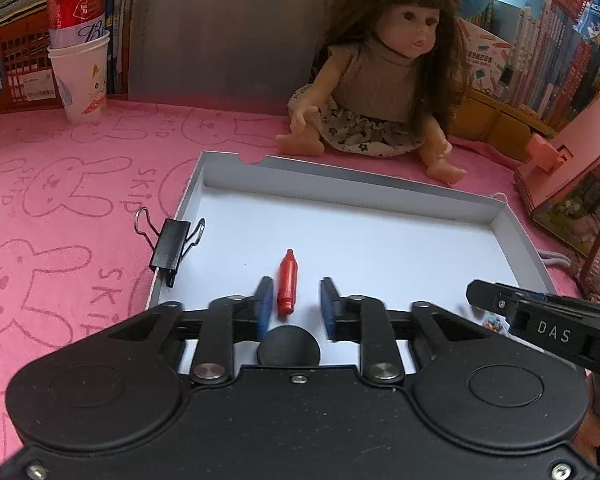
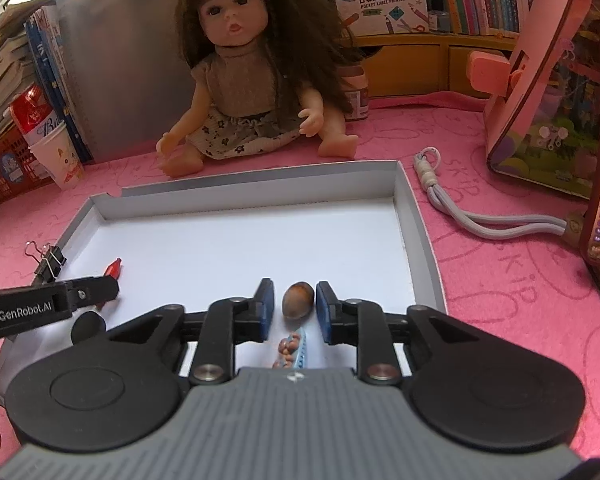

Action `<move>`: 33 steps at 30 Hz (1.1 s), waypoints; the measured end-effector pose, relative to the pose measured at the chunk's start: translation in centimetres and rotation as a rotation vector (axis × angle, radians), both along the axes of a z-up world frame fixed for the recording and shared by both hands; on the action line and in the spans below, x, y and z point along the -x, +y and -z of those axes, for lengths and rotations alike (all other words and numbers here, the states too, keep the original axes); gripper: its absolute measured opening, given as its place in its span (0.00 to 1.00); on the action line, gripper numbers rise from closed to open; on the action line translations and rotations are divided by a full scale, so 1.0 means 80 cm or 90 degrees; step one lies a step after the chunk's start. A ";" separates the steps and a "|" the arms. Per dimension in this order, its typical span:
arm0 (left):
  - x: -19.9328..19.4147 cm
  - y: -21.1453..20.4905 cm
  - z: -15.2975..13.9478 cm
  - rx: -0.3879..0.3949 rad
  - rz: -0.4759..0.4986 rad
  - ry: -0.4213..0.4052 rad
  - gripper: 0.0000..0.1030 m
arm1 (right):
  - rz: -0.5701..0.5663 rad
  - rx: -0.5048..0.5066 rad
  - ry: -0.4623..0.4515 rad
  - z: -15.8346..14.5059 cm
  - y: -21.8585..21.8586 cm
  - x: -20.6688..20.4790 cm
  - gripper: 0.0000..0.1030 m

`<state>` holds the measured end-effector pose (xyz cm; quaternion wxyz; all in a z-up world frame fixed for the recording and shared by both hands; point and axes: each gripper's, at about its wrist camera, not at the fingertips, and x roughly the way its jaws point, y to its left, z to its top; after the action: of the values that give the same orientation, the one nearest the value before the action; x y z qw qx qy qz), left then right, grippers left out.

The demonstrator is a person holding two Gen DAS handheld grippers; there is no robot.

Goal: Organize rigid objects
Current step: 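Open the left tool to drop the crayon while the right tool releases the nut in the tray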

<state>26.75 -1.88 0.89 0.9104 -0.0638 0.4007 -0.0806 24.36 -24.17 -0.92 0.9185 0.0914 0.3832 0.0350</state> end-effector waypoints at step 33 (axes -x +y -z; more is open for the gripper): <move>0.149 0.000 -0.048 -0.044 0.075 -0.135 0.57 | -0.071 0.035 -0.137 -0.047 0.013 0.139 0.83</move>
<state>14.79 -1.91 4.76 0.9430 -0.0003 0.3079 -0.1262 13.28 -23.13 2.86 0.9531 0.0404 0.2877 0.0848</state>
